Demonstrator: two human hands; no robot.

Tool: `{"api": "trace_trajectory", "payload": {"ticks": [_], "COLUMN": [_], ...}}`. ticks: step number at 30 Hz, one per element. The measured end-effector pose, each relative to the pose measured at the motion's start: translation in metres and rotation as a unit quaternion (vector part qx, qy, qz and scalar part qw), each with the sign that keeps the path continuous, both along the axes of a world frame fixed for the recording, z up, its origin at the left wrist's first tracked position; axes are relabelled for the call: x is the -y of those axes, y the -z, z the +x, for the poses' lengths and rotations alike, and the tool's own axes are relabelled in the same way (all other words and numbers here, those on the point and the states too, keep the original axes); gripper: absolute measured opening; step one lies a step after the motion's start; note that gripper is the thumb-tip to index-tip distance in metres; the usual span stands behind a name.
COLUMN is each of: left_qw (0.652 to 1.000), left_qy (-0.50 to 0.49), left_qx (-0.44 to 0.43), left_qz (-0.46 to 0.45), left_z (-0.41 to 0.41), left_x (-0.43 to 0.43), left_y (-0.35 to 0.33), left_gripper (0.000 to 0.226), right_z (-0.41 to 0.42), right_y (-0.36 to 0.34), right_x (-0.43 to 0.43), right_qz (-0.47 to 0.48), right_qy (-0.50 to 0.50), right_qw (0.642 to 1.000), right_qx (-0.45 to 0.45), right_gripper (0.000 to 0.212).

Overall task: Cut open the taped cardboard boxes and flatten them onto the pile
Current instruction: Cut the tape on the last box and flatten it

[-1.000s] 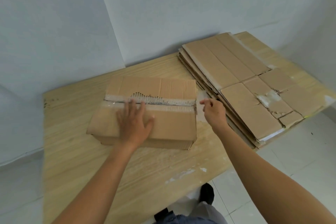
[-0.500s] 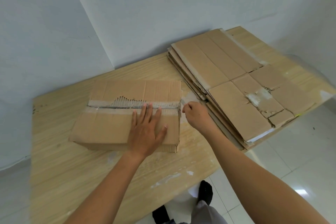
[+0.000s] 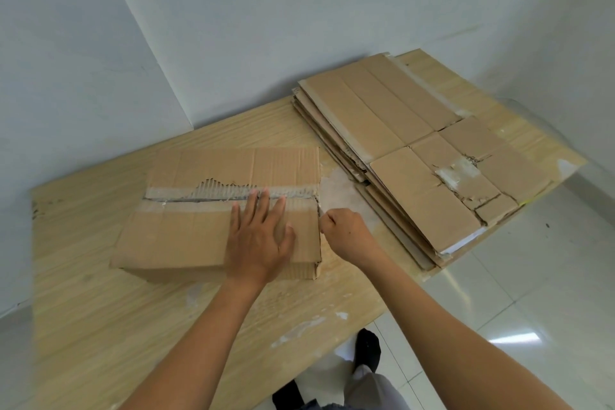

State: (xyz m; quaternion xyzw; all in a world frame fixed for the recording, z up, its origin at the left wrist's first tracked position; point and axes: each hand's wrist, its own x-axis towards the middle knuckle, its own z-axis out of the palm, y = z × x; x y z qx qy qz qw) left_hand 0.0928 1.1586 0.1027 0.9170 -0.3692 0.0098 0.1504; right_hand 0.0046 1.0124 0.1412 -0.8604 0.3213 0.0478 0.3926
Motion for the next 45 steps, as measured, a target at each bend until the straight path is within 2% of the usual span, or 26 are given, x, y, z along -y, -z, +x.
{"api": "trace_trajectory", "payload": {"ticks": [7,10,13,16,18,20,24,27,31,34,37,40,42,45], "left_qw": [1.000,0.997,0.995,0.997,0.992,0.981,0.973,0.963,0.961,0.973,0.984,0.983,0.971,0.965], "left_qy": [0.004,0.009,0.006,-0.052,-0.124,-0.192,-0.218,-0.251,-0.275,-0.229,-0.165,-0.113,-0.131,-0.174], "left_qx": [-0.026,-0.037,-0.045,-0.010,0.010,-0.021,-0.066,-0.090,-0.031,-0.029,-0.046,-0.134,-0.185,-0.172], "left_qz": [-0.015,-0.066,-0.086,-0.049,-0.010,0.029,0.037,0.036,0.001,0.011,0.040,0.060,0.074,0.091], "left_z": [0.003,0.017,0.041,0.076,0.099,0.114,0.114,0.096,0.081,0.093,0.112,0.122,0.120,0.119], "left_x": [-0.002,-0.007,-0.023,-0.051,-0.072,-0.089,-0.097,-0.099,-0.105,-0.102,-0.094,-0.084,-0.080,-0.078], "left_y": [-0.004,-0.010,-0.017,-0.019,-0.022,-0.023,-0.025,-0.027,-0.026,-0.028,-0.033,-0.037,-0.037,-0.035], "left_gripper": [0.068,0.060,0.060,0.065,0.068,0.067,0.072,0.071,0.072,0.079,0.083,0.086,0.085,0.089], "right_z": [-0.027,-0.027,-0.011,0.008,0.019,0.029,0.049,0.059,0.077,0.089,0.099,0.112,0.120,0.115], "right_y": [-0.025,-0.032,-0.028,-0.023,-0.018,-0.007,0.017,0.024,0.025,0.028,0.021,0.019,0.025,0.034], "right_x": [0.011,0.016,0.006,-0.016,-0.035,-0.053,-0.066,-0.051,-0.017,0.009,0.034,0.051,0.059,0.056], "right_qz": [0.046,0.034,0.037,-0.049,-0.039,-0.025,-0.124,-0.209,-0.243,-0.269,-0.253,-0.285,-0.324,-0.307], "right_qy": [-0.053,0.039,0.121,0.134,0.145,0.144,0.111,0.081,-0.002,-0.077,-0.162,-0.212,-0.179,-0.012], "right_qw": [0.996,0.998,0.985,0.980,0.977,0.977,0.982,0.970,0.962,0.946,0.932,0.903,0.893,0.912], "right_qx": [-0.059,0.025,0.116,0.140,0.153,0.153,0.094,0.097,0.127,0.162,0.200,0.241,0.257,0.272], "right_gripper": [0.033,0.029,0.027,0.025,0.023,0.023,0.033,0.035,0.048,0.050,0.045,0.040,0.037,0.034]}}
